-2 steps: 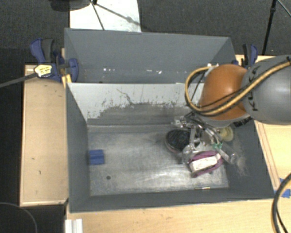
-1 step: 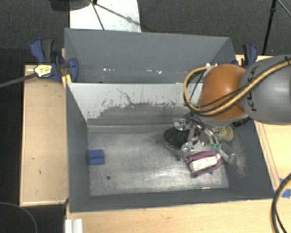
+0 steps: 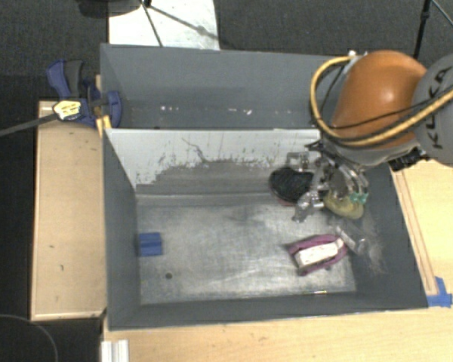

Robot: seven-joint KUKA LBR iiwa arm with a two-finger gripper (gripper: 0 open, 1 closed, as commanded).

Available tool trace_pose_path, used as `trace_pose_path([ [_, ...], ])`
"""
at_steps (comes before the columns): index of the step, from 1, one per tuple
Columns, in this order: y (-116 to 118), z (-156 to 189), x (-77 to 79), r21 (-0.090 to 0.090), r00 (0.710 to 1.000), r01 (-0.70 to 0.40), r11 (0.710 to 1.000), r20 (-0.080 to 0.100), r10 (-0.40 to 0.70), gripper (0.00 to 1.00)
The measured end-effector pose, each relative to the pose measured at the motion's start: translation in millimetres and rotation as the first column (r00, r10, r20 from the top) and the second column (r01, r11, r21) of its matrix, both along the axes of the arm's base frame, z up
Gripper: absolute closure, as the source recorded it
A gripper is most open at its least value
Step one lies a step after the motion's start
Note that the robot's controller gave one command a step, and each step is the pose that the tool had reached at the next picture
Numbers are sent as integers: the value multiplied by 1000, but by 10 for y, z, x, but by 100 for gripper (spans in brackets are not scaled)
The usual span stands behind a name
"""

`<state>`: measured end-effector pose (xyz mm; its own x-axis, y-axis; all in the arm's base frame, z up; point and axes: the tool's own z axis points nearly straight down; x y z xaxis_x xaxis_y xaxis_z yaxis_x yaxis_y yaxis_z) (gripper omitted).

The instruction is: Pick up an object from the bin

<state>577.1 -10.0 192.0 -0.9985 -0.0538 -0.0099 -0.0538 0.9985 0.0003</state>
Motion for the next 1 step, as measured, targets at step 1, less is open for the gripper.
trace_pose_path([
  [1, -48, 1382, -108, -2, 1000, -15, 1000, 2, 15, 100],
])
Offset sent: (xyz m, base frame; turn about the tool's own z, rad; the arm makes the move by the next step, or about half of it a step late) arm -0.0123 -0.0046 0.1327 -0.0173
